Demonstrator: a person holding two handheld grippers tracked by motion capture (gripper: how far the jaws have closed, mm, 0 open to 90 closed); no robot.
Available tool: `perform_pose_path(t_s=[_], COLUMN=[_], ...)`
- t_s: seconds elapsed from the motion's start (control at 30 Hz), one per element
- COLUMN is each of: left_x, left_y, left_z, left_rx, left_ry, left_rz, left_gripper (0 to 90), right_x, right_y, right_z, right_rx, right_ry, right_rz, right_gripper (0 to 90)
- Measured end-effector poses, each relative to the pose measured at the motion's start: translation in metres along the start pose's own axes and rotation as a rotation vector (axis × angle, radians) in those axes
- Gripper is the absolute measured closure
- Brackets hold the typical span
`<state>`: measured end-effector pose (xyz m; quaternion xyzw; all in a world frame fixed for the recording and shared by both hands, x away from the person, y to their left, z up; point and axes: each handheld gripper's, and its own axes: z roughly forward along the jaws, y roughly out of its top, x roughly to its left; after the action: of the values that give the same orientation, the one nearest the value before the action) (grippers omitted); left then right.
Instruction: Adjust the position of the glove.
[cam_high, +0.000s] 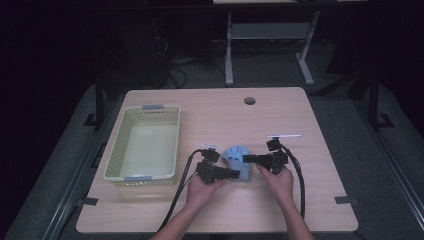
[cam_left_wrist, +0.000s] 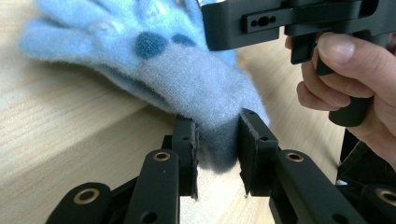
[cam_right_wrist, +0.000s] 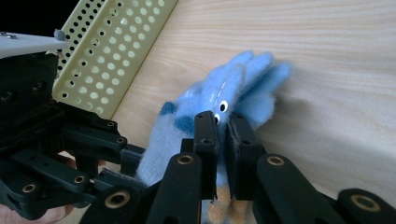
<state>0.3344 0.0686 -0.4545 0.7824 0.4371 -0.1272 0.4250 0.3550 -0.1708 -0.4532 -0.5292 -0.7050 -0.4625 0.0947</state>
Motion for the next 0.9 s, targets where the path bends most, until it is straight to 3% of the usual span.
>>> perform_pose_path(t_s=[0.33, 0.7, 0.9], left_x=[-0.003, -0.012, -0.013], left_y=[0.001, 0.011, 0.014], left_z=[-0.002, -0.021, -0.029], left_rx=[-0.009, -0.050, -0.073], left_ry=[-0.004, -0.001, -0.005], left_rz=[0.014, 0.060, 0.063], left_gripper=[70.0, 70.2, 70.2], right_x=[0.002, 0.023, 0.035], right_y=[0.001, 0.018, 0.026], right_z=[-0.003, -0.011, -0.016], right_rx=[-0.010, -0.035, -0.044], right_ry=[0.011, 0.008, 0.008], right_rz=[0.002, -0.035, -0.053], right_gripper=[84.0, 84.3, 84.5])
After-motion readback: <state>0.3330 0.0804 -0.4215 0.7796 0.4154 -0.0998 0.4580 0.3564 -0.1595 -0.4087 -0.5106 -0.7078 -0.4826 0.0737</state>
